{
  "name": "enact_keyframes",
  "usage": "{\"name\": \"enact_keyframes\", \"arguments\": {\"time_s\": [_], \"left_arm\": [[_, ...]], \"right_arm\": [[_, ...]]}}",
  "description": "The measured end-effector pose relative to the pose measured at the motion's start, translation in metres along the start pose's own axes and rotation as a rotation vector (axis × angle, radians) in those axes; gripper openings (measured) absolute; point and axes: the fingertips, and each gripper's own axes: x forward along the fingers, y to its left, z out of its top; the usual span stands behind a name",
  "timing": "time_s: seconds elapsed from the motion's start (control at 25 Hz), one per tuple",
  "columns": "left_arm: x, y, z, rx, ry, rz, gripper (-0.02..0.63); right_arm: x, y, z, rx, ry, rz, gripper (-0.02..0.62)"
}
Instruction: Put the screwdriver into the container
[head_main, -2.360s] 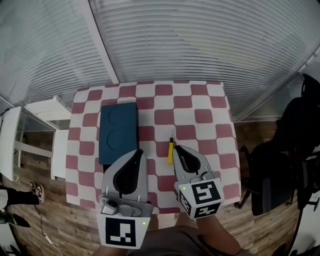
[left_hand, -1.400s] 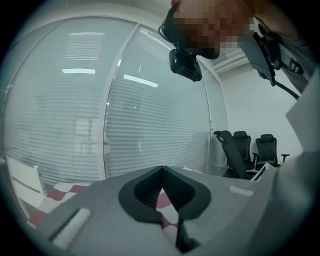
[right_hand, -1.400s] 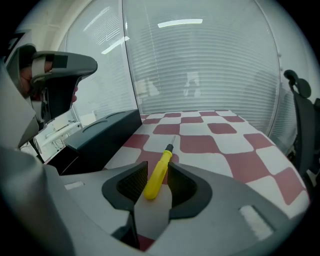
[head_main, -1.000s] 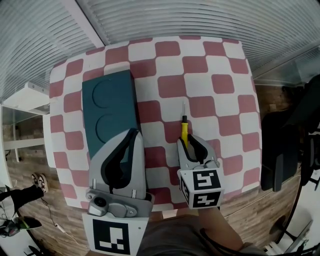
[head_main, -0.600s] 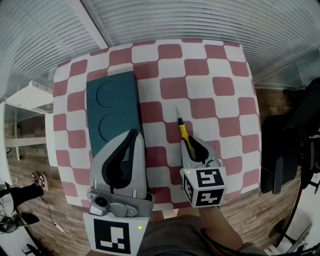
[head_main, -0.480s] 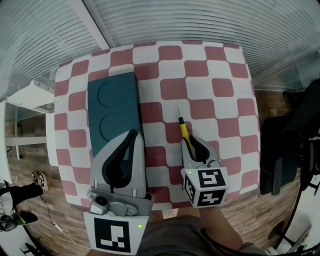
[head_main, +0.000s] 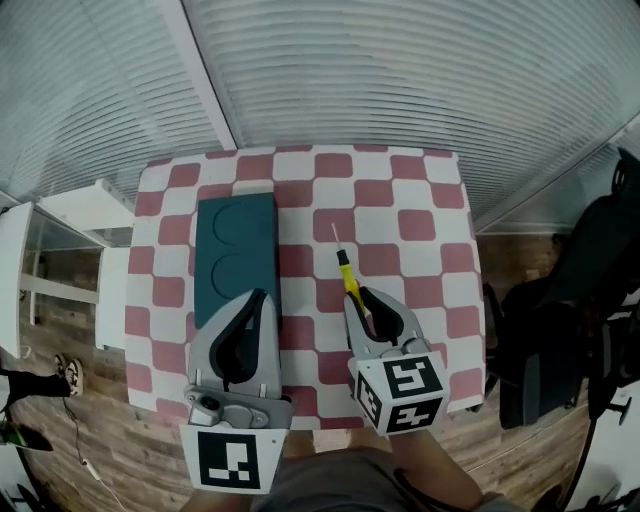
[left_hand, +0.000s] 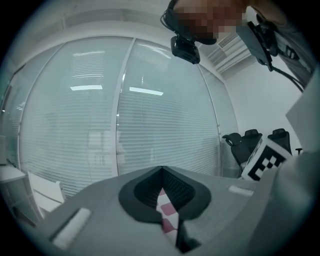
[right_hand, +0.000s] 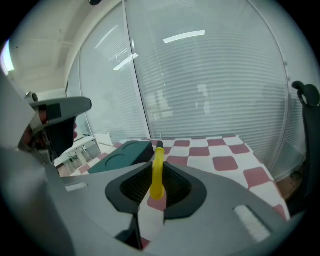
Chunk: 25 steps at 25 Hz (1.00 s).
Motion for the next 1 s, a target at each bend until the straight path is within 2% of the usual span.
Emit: {"name": "enact_keyframes", "arguments": {"time_s": [0.08, 0.24, 0.64, 0.8, 1.0], "left_arm": [[-0.008, -0.002, 0.006, -0.002, -0.010, 0.026, 0.002], [-0.013, -0.004, 0.025, 0.015, -0.084, 0.082, 0.002], [-0.039, -0.016, 0.056, 0.098, -0.174, 0.228, 0.002], [-0.054, -0.027, 0.063, 0.098, -0.183, 0.274, 0.002], [-0.065, -0.041, 0.066, 0.116, -0.183, 0.317, 0.002]], "right_arm": [[-0.016, 0.009, 0.022, -0.032, -0.037, 0.024, 0.087], [-0.041, 0.026, 0.073, -0.111, -0.154, 0.095, 0.087], [-0.123, 0.061, 0.147, -0.211, -0.360, 0.273, 0.087], [-0.148, 0.070, 0.157, -0.247, -0.397, 0.335, 0.087], [-0.152, 0.069, 0.144, -0.274, -0.372, 0.385, 0.087]]}}
